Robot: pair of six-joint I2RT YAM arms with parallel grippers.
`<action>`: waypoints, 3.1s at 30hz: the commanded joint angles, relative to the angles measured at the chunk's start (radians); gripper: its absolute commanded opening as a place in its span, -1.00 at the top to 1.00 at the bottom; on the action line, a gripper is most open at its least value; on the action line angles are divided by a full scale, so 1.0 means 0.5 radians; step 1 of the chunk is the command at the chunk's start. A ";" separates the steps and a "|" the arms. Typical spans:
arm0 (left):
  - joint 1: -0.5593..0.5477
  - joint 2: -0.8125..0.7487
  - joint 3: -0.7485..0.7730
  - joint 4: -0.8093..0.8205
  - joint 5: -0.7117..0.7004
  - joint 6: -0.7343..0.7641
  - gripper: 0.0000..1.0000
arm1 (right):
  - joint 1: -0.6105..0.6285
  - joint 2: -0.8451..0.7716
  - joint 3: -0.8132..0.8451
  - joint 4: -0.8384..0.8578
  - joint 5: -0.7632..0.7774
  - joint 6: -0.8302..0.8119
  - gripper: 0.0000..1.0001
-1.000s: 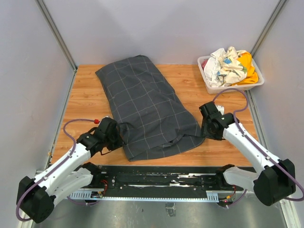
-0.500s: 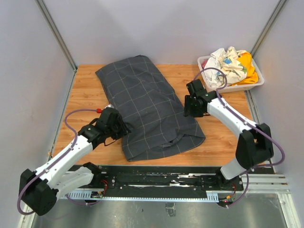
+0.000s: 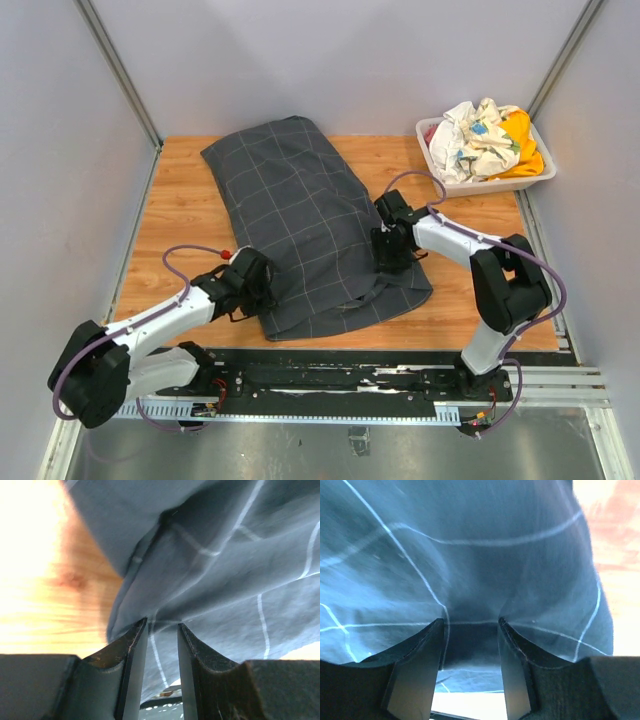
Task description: Put the pillow into the pillowcase
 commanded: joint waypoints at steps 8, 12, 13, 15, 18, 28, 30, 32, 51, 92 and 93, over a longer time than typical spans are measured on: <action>-0.177 -0.305 -0.175 -0.325 0.014 -0.197 0.31 | 0.266 -0.157 -0.345 -0.162 0.024 -0.088 0.03; -0.195 -0.425 -0.047 -0.458 -0.019 -0.254 0.32 | 0.277 -0.265 -0.331 -0.263 0.051 -0.114 0.01; -0.195 -0.444 0.026 -0.494 -0.048 -0.267 0.33 | 0.277 -0.296 -0.303 -0.299 0.075 -0.128 -0.01; -0.195 -0.434 0.201 -0.573 -0.136 -0.266 0.33 | 0.277 -0.354 -0.211 -0.374 0.165 -0.140 -0.06; -0.195 -0.334 0.483 -0.664 -0.250 -0.244 0.32 | 0.276 -0.388 -0.051 -0.415 0.186 -0.166 -0.13; -0.052 -0.001 0.841 -0.582 -0.458 -0.121 0.22 | 0.314 -0.270 0.375 -0.365 0.048 -0.215 -0.17; -0.048 0.062 0.761 -0.528 -0.458 -0.113 0.20 | 0.316 -0.240 0.393 -0.364 0.027 -0.230 -0.17; -0.048 0.109 0.666 -0.469 -0.461 -0.129 0.17 | 0.315 -0.229 0.390 -0.358 0.022 -0.237 -0.17; -0.017 0.551 0.461 -0.168 -0.561 -0.235 0.99 | 0.317 -0.217 0.258 -0.278 -0.090 -0.239 -0.17; 0.011 0.278 0.092 0.367 -0.762 -0.344 -0.04 | 0.317 -0.239 0.162 -0.241 -0.126 -0.222 -0.18; 0.011 0.300 0.079 0.394 -0.747 -0.333 -0.02 | 0.317 -0.238 0.161 -0.238 -0.124 -0.224 -0.18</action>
